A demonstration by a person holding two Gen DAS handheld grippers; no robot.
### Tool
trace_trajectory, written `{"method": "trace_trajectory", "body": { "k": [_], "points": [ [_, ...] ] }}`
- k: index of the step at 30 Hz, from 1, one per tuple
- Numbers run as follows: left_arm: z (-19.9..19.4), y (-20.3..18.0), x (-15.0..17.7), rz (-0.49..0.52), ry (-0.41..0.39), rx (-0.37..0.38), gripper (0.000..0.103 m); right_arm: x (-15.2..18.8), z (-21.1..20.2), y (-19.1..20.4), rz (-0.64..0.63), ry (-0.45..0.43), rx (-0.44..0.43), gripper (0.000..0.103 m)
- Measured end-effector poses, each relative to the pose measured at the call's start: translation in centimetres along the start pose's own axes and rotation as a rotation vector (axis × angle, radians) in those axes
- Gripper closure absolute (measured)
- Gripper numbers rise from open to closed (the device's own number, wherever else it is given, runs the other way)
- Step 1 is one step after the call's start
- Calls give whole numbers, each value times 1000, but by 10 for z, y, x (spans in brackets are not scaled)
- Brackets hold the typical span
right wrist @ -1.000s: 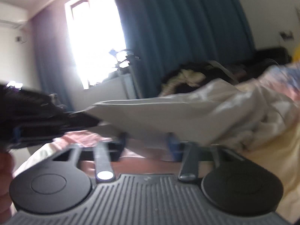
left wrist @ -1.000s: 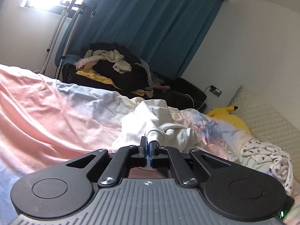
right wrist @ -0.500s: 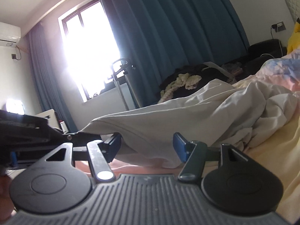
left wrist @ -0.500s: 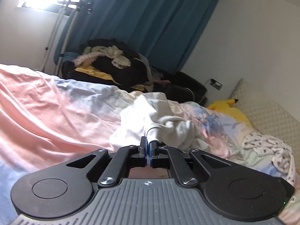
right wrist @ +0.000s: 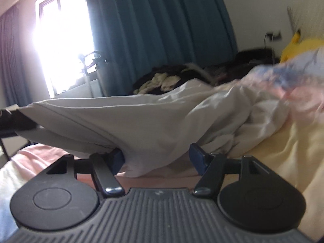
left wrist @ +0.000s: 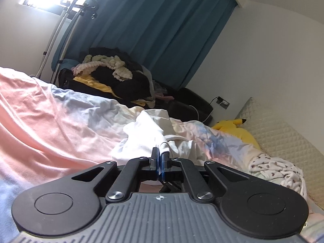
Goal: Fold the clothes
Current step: 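Lift the white shirt up with both grippers, shaking it out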
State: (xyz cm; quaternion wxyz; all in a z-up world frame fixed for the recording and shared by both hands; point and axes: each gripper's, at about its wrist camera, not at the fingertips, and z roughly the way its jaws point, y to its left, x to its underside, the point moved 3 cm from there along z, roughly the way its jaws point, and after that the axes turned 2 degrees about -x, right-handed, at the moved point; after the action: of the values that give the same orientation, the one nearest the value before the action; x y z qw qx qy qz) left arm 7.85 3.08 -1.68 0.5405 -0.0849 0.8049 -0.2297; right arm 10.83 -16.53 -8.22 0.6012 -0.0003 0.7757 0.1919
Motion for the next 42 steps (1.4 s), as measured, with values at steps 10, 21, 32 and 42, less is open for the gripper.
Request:
{"method": "trace_trajectory", "body": {
  "k": [10, 21, 32, 42],
  "points": [
    [-8, -17, 0, 63, -45, 127, 100, -49, -58, -5, -67, -364, 162, 36],
    [-7, -2, -5, 1, -88, 144, 100, -10, -24, -77, 184, 7, 285, 34],
    [1, -4, -4, 117, -122, -25, 100, -15, -48, -41, 26, -93, 214, 95],
    [-82, -43, -60, 81, -312, 42, 101, -110, -127, -1, -194, -320, 71, 100]
  ]
}}
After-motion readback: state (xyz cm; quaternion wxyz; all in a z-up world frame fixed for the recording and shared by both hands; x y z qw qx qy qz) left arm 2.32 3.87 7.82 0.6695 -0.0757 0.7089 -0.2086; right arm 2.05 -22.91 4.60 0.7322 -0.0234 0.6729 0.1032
